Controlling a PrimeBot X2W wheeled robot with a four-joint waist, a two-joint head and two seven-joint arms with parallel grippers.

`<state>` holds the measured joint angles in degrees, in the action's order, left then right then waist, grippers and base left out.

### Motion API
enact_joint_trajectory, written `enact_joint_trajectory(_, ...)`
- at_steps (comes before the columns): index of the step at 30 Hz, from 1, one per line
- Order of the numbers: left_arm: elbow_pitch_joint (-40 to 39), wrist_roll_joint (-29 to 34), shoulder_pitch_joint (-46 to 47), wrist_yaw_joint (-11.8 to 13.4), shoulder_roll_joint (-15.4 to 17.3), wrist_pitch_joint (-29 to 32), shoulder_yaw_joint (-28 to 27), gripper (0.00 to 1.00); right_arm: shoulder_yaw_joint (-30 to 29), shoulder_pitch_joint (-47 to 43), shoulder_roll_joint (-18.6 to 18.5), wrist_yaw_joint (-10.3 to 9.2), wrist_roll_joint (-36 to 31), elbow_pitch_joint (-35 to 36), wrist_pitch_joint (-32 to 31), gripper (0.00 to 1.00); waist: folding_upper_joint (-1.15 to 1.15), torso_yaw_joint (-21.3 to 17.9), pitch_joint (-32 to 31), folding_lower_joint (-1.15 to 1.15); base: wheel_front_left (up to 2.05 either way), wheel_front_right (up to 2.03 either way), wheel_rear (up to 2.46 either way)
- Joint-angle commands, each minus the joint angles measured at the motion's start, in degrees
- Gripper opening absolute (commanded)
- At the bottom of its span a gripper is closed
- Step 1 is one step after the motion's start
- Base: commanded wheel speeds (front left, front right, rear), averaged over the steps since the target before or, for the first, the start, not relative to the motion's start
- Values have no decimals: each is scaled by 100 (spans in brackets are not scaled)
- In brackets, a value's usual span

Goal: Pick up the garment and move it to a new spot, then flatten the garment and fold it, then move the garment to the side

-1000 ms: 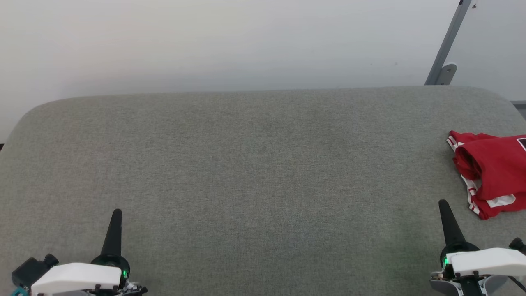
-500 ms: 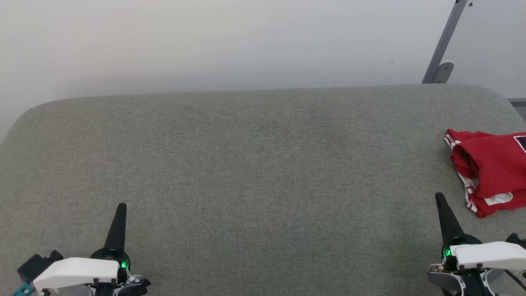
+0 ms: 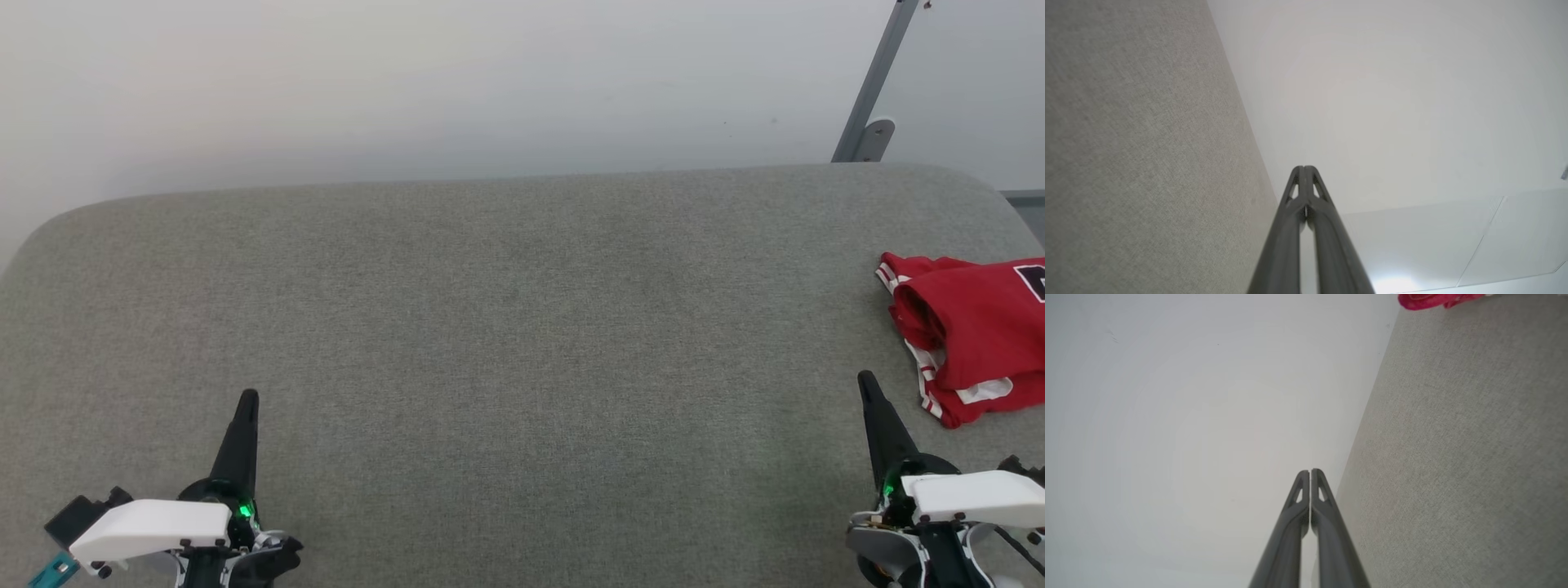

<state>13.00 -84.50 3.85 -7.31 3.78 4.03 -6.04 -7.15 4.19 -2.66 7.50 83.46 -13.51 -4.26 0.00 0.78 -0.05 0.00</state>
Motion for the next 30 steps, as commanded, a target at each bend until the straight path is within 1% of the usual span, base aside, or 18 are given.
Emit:
enact_joint_trajectory(1,2,-73,108,-27,1,40,-23,0,20,100,-29,-1,102,-5,-38,0,0,-3,1,0,0,0,0)
enact_joint_trajectory(7,42,-372,176,-29,-32,118,-28,0,38,148,-31,-1,394,-27,-116,0,0,-28,8,0,0,0,0)
enact_joint_trajectory(21,114,-828,288,-31,-83,258,-36,0,69,245,-31,-2,931,-64,-257,0,0,-78,23,0,0,0,0)
enact_joint_trajectory(30,111,-809,277,-31,-83,259,-38,0,66,226,-29,-2,905,-60,-244,0,0,-78,23,0,0,0,0)
